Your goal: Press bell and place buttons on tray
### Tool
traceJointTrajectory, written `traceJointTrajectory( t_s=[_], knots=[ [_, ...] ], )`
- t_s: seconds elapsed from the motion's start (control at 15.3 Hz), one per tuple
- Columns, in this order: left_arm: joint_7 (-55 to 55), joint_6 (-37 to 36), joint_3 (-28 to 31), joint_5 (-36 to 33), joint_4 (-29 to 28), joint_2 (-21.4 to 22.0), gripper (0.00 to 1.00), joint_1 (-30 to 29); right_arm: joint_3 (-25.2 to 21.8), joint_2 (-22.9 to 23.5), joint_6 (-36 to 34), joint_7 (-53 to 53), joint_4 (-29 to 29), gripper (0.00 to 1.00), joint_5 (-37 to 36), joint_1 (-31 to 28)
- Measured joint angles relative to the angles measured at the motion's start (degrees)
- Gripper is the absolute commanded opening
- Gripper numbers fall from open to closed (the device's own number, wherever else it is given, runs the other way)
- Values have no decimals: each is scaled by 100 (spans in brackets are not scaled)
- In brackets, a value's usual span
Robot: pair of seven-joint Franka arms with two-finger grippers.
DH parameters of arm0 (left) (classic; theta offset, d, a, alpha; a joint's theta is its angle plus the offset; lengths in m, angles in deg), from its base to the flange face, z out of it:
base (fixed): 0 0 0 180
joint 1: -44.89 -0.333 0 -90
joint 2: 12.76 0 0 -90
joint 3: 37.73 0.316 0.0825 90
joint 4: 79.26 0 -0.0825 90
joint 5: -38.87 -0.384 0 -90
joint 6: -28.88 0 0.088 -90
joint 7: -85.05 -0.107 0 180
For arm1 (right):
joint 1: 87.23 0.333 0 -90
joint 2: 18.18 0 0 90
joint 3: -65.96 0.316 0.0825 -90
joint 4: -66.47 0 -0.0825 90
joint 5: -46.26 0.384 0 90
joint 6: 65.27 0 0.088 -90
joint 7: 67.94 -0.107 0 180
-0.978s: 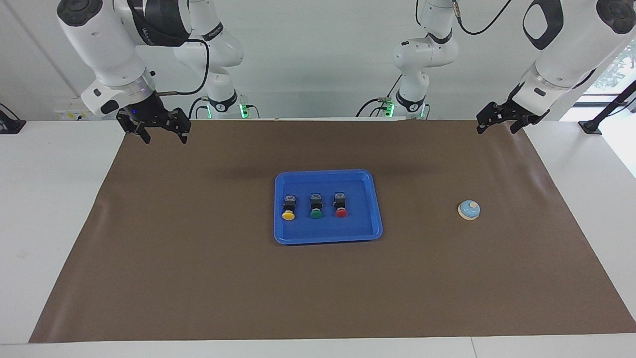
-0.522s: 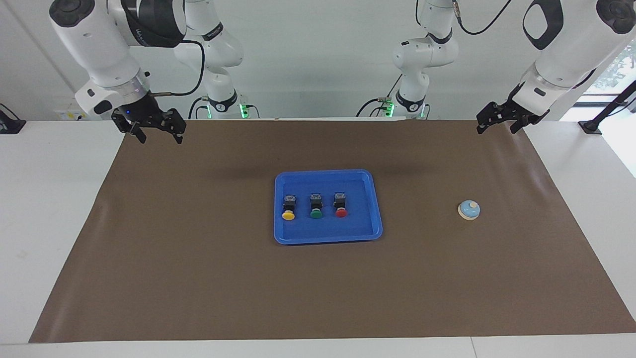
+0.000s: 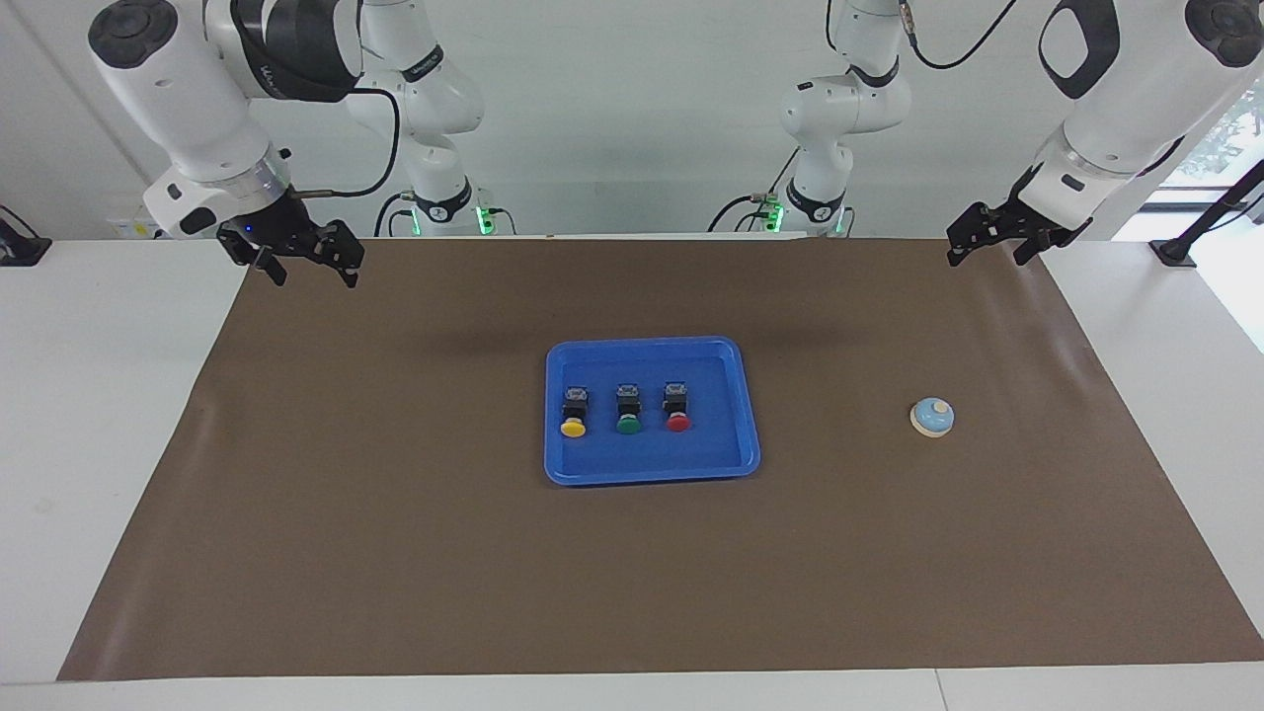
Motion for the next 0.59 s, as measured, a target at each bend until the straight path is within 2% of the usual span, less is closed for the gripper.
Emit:
traceJointTrajectory(
  t_s=[0.59],
  knots=[
    [0, 0, 0, 0, 0, 0, 100, 0, 8, -3, 52, 359, -34, 100, -107, 0]
  ],
)
